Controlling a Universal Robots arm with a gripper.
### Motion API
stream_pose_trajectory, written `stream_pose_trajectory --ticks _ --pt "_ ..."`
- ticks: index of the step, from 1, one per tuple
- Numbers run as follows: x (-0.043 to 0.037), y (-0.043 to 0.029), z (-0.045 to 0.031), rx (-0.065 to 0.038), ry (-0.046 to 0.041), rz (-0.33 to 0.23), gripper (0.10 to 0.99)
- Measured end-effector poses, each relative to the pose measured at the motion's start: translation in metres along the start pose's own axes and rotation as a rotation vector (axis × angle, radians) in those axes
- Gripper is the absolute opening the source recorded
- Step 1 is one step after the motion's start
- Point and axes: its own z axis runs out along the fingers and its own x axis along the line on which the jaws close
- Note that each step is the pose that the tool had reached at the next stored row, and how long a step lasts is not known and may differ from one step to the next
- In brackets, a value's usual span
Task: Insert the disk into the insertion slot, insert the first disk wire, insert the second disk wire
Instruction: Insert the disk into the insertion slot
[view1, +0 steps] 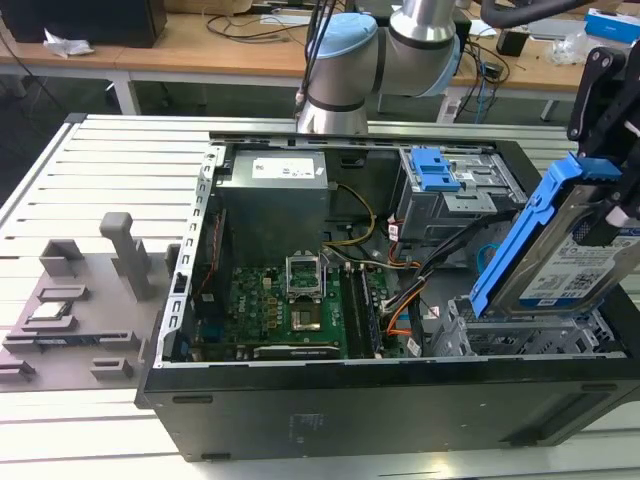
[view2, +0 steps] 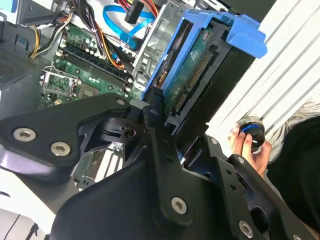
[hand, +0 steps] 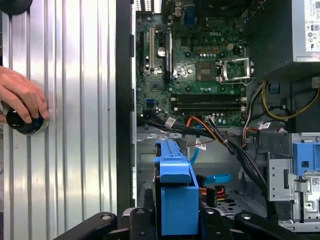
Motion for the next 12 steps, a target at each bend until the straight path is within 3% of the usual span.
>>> stream_pose_trajectory --ticks 7,12 --pt "-0.0060 -0.0011 0.0139 0.000 0.0000 0.000 0.365" --pt "-0.0091 -0.0016 0.0198 0.000 0.0000 0.000 0.365"
